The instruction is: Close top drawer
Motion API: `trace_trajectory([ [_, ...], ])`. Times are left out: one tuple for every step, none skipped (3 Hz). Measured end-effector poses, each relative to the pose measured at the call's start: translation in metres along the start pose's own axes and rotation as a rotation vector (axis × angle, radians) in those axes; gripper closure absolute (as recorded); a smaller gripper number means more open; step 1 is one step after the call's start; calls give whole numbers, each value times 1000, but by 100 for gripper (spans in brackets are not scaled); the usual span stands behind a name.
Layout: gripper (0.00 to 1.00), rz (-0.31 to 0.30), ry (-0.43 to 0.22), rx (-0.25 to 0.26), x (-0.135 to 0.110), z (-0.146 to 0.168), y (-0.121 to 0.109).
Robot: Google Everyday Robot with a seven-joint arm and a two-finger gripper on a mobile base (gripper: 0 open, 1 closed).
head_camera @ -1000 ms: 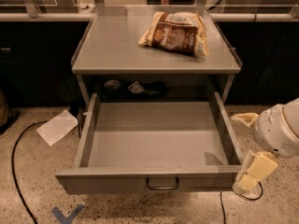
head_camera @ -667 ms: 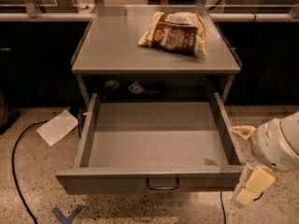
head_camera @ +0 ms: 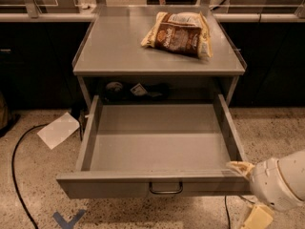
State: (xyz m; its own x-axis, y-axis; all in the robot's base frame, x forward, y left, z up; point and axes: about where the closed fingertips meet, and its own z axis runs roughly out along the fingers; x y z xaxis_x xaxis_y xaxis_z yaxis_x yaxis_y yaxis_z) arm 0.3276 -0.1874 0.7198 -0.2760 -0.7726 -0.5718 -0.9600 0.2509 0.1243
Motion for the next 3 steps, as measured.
trace_trajectory([
  [0, 18, -3, -41, 12, 18, 15],
  [0, 20, -2, -45, 13, 20, 17],
  [0, 18, 5, -56, 14, 20, 19],
])
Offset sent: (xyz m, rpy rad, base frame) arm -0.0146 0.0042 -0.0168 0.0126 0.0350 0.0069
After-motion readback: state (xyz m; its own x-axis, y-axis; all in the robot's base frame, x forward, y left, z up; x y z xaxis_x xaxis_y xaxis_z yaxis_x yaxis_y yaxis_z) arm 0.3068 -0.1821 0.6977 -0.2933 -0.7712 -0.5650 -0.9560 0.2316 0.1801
